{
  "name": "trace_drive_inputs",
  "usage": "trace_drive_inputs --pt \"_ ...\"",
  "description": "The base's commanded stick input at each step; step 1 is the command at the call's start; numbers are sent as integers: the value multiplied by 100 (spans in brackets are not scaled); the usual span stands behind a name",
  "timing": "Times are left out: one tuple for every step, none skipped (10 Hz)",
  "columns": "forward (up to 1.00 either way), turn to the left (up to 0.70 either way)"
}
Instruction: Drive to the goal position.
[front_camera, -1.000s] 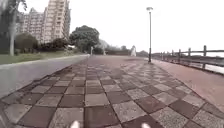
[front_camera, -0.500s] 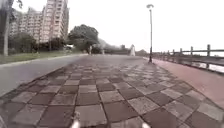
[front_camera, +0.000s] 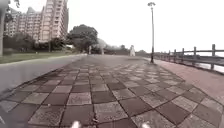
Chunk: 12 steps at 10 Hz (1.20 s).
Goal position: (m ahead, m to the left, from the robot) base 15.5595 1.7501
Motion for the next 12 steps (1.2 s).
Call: trace_drive_inputs --pt "70 0" --pt "70 0" --pt "70 0" --pt "70 0" --pt "70 1" --pt "70 2" --pt "70 2" --pt "70 2" --pt "70 2" --pt "70 2" --pt "70 2" --pt "70 2"
